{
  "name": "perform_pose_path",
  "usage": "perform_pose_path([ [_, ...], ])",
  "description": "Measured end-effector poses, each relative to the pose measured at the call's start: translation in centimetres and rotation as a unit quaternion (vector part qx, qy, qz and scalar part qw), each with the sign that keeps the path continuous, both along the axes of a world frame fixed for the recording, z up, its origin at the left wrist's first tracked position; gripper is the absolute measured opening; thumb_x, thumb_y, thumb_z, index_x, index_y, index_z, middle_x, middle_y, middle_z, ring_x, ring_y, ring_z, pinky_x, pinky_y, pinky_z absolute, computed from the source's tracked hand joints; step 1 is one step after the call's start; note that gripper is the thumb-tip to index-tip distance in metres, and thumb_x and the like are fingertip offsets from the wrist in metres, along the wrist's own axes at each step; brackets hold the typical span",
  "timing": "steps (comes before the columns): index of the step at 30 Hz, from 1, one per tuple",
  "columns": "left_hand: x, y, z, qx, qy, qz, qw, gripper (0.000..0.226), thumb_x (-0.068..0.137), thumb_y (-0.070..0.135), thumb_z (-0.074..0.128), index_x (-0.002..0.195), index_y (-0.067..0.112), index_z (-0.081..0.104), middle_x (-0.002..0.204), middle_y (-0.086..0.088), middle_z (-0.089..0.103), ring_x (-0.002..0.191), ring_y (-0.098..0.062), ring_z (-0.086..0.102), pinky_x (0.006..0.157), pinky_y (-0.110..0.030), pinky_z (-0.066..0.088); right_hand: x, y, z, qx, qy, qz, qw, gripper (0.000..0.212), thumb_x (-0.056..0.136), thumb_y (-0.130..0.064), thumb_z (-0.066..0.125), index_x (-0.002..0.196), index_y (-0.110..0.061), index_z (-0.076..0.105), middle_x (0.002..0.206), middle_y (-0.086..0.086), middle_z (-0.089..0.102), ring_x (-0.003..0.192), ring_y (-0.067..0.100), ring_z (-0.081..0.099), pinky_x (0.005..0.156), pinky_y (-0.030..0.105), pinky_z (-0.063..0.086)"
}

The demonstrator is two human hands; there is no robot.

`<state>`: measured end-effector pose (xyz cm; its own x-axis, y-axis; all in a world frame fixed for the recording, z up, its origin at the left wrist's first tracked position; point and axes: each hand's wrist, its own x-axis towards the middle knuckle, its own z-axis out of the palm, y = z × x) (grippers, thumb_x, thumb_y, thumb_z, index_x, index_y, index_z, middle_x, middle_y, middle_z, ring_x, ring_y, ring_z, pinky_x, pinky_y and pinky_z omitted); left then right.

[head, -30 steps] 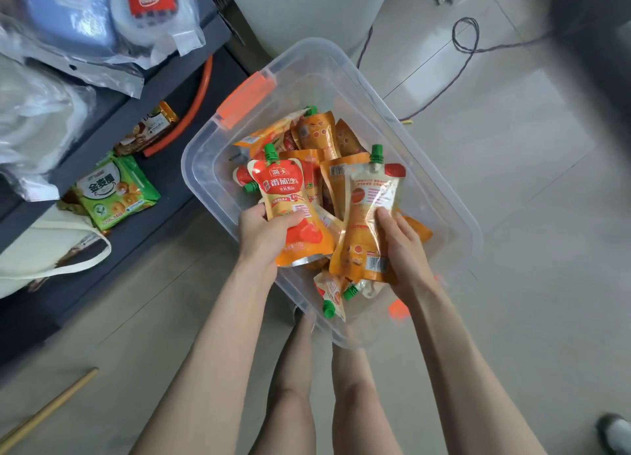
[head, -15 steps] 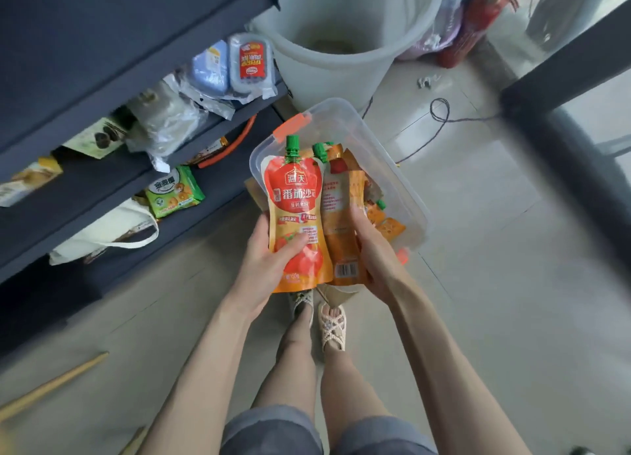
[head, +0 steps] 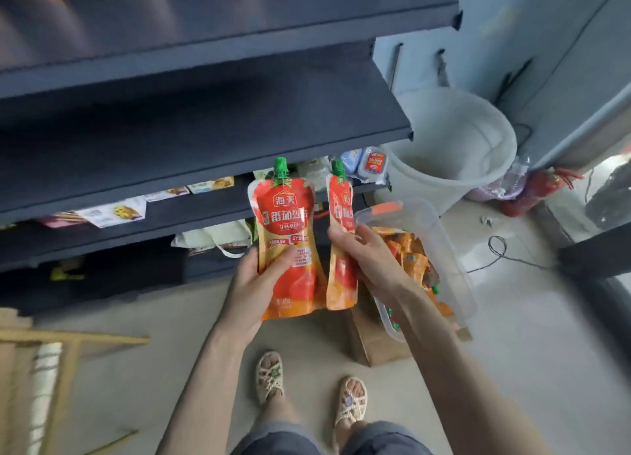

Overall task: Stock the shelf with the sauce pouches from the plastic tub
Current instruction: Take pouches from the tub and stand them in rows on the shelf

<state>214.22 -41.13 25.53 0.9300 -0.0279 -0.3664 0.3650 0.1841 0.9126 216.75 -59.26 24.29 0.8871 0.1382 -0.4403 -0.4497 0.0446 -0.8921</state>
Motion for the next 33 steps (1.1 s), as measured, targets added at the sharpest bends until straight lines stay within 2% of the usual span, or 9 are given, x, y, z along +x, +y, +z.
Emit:
perform_pose_path([
  [3, 0.4, 4.4, 2.3, 0.000, -0.025, 0.033, 0.999, 0.038, 0.072, 0.032, 0.073, 0.107, 0.019, 0.066, 0.101, -0.003, 0.073, 0.090, -0.019, 0.071, 0.064, -0.025, 0.055, 1.7, 4.7, 2.3, -0.007, -0.052, 0.010, 0.999, 0.055, 0.062, -0.060, 0.074, 0.102, -0.028, 0.054, 0.087, -0.008, 0.068, 0.075, 0.003, 0.069, 0.062, 0.019, 0.054],
  [5, 1.0, 7.8, 3.7, 0.008, -0.036, 0.049, 0.998, 0.038, 0.072, 0.032, 0.073, 0.106, 0.018, 0.065, 0.098, -0.004, 0.074, 0.088, -0.020, 0.071, 0.063, -0.026, 0.056, 2.8, 8.3, 3.3, 0.002, -0.066, 0.016, 0.998, 0.059, 0.060, -0.063, 0.073, 0.104, -0.029, 0.054, 0.086, -0.010, 0.068, 0.073, 0.002, 0.068, 0.057, 0.016, 0.051],
  [8, 2.1, 13.8, 5.6, 0.023, -0.066, 0.054, 0.996, 0.040, 0.070, 0.034, 0.073, 0.106, 0.018, 0.065, 0.097, -0.003, 0.074, 0.087, -0.019, 0.072, 0.062, -0.026, 0.056, 4.6, 14.1, 4.8, 0.032, -0.054, 0.014, 0.998, 0.058, 0.059, -0.064, 0.067, 0.103, -0.027, 0.056, 0.085, -0.003, 0.064, 0.071, 0.013, 0.065, 0.064, 0.029, 0.049],
  [12, 4.0, 23.0, 8.0, 0.048, -0.108, 0.047, 0.992, 0.038, 0.069, 0.041, 0.073, 0.103, 0.025, 0.066, 0.099, 0.001, 0.074, 0.088, -0.016, 0.071, 0.064, -0.024, 0.056, 7.2, 22.4, 6.8, 0.044, -0.082, 0.015, 0.996, 0.034, 0.075, -0.044, 0.062, 0.101, -0.023, 0.060, 0.080, -0.001, 0.068, 0.066, 0.011, 0.066, 0.062, 0.030, 0.050],
  [16, 5.9, 31.2, 9.1, 0.069, -0.126, 0.063, 0.988, 0.039, 0.070, 0.042, 0.072, 0.106, 0.028, 0.064, 0.100, 0.004, 0.073, 0.092, -0.014, 0.070, 0.072, -0.028, 0.052, 9.0, 30.0, 8.5, 0.025, -0.129, -0.004, 0.991, 0.035, 0.077, -0.038, 0.069, 0.103, -0.017, 0.062, 0.094, 0.007, 0.072, 0.083, 0.024, 0.071, 0.073, 0.040, 0.058],
  [19, 7.2, 36.0, 10.0, 0.079, -0.138, 0.070, 0.985, 0.037, 0.073, 0.041, 0.071, 0.106, 0.029, 0.064, 0.101, 0.006, 0.073, 0.092, -0.012, 0.070, 0.074, -0.028, 0.053, 10.7, 34.8, 10.2, 0.017, -0.177, -0.037, 0.983, 0.022, 0.082, -0.026, 0.071, 0.097, -0.011, 0.063, 0.089, 0.005, 0.074, 0.080, 0.020, 0.072, 0.064, 0.031, 0.058],
  [22, 9.1, 40.0, 11.3, 0.102, -0.154, 0.082, 0.979, 0.041, 0.069, 0.046, 0.071, 0.106, 0.029, 0.063, 0.100, 0.009, 0.072, 0.092, -0.009, 0.069, 0.074, -0.028, 0.053, 12.7, 39.0, 11.9, 0.029, -0.211, -0.034, 0.977, 0.021, 0.083, -0.025, 0.071, 0.097, -0.012, 0.063, 0.087, 0.001, 0.075, 0.080, 0.018, 0.073, 0.060, 0.023, 0.055],
  [27, 13.1, 45.3, 12.5, 0.127, -0.173, 0.114, 0.970, 0.028, 0.078, 0.035, 0.071, 0.104, 0.030, 0.064, 0.098, 0.010, 0.073, 0.092, -0.008, 0.069, 0.075, -0.029, 0.053, 16.7, 44.3, 14.1, 0.039, -0.245, -0.014, 0.969, 0.025, 0.083, -0.026, 0.071, 0.099, -0.011, 0.062, 0.089, 0.000, 0.075, 0.081, 0.018, 0.073, 0.060, 0.023, 0.056],
  [33, 18.5, 50.8, 13.1, 0.139, -0.188, 0.135, 0.963, 0.031, 0.079, 0.034, 0.071, 0.109, 0.030, 0.062, 0.100, 0.010, 0.072, 0.095, -0.010, 0.068, 0.081, -0.034, 0.053, 22.7, 49.1, 15.2, 0.056, -0.261, -0.004, 0.964, 0.026, 0.082, -0.024, 0.072, 0.097, -0.007, 0.059, 0.089, 0.002, 0.075, 0.081, 0.019, 0.073, 0.063, 0.027, 0.057],
])
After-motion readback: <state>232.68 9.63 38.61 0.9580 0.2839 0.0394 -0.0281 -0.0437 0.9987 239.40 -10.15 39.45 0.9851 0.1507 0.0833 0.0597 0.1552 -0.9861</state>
